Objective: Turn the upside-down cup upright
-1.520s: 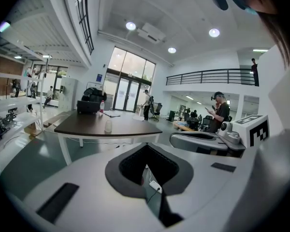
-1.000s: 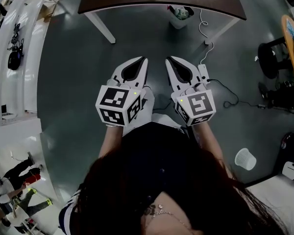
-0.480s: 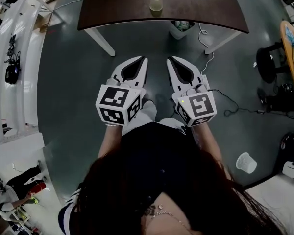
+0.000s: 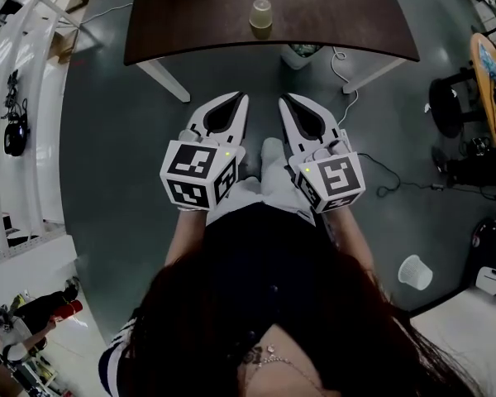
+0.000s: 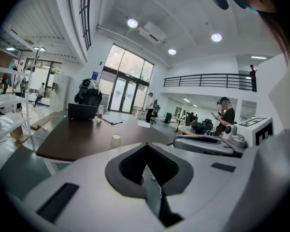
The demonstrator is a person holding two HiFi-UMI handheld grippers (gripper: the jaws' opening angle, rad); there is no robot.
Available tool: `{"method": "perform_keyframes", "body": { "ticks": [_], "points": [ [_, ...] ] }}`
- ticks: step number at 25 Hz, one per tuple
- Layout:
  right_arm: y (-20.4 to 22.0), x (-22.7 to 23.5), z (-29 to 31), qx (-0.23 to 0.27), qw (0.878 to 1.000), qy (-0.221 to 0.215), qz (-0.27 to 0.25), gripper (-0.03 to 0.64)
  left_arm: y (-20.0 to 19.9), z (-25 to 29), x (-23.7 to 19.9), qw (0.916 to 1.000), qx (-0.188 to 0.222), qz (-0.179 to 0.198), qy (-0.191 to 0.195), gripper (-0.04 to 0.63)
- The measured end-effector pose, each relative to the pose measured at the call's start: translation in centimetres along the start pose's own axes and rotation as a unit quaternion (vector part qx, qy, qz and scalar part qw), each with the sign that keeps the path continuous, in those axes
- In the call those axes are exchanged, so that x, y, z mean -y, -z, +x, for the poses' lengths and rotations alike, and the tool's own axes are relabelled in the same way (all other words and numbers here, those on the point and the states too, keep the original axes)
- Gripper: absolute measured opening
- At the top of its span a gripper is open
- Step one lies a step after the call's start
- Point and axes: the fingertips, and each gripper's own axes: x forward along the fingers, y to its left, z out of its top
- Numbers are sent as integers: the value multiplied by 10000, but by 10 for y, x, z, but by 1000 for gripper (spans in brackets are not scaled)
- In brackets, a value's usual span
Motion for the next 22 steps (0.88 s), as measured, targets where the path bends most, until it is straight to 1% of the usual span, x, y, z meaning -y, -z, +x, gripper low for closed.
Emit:
{"method": "perform_keyframes", "body": {
  "ticks": [9, 16, 22],
  "points": [
    [5, 41, 46, -50, 9999, -83, 131, 18, -9, 49, -30, 9998, -109, -76, -157, 2],
    [2, 98, 97, -65, 9996, -184, 185, 18, -29, 113, -56, 9994, -156, -111, -292, 2],
    [-8, 146, 148, -68, 9992, -360, 153, 18, -51, 169, -82, 9987, -174, -175, -448, 2]
  ]
}}
